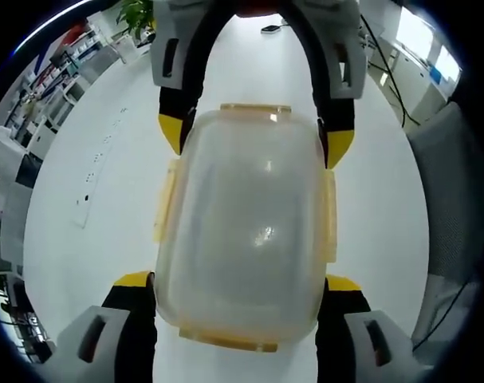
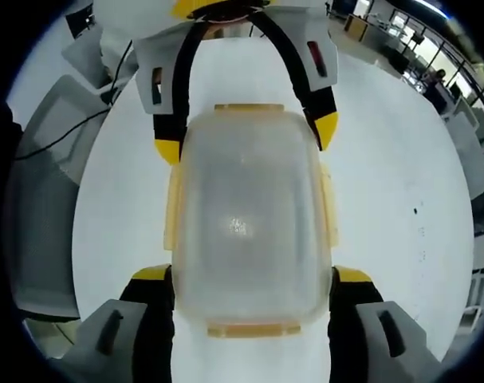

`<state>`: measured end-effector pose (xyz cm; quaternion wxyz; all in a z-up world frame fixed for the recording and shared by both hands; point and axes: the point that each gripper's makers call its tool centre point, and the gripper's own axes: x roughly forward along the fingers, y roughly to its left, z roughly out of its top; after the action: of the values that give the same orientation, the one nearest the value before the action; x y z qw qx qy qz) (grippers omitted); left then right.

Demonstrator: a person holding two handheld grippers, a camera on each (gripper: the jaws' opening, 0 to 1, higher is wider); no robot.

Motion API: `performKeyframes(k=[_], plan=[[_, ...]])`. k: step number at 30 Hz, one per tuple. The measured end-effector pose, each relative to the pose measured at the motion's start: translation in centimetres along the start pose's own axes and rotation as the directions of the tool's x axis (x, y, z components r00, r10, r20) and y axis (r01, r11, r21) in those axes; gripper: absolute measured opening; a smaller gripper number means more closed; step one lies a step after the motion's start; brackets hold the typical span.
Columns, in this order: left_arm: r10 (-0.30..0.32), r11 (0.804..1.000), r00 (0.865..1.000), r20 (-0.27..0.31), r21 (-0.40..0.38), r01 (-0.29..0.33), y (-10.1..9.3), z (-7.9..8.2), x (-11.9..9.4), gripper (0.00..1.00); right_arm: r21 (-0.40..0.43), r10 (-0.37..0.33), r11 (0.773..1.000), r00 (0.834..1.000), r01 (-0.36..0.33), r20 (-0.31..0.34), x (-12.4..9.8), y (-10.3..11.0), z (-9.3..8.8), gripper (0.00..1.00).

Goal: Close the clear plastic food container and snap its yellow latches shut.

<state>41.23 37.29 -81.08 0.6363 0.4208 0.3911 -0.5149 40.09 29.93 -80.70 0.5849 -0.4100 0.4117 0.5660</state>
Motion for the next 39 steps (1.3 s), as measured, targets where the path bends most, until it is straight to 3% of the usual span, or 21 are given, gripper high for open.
performKeyframes(k=[17,24,29,39], plan=[[0.005,1.0,1.0,-0.003,0.008,-0.005,0.1,0.0,-0.1,0.8,-0.002,-0.001,1.0,1.0,0.001,0.022,-0.2,0.0,0.2,0.78],[-0.011,0.999,0.999,0.033,-0.039,0.012,0.3,0.3,-0.2,0.82,-0.01,-0.004,1.0,0.996,0.005,0.084,-0.4,0.0,0.3,0.78],[-0.005,1.0,0.999,0.037,-0.027,0.006,0.0,0.0,-0.3,0.83,0.014,-0.022,1.0,0.99,0.02,0.138,-0.6,-0.2,0.4,0.79],[0.057,0.995,0.986,0.159,-0.088,-0.044,0.8,0.4,-1.0,0.82,0.092,-0.065,0.995,0.977,0.047,0.203,-0.4,-0.3,0.2,0.82]])
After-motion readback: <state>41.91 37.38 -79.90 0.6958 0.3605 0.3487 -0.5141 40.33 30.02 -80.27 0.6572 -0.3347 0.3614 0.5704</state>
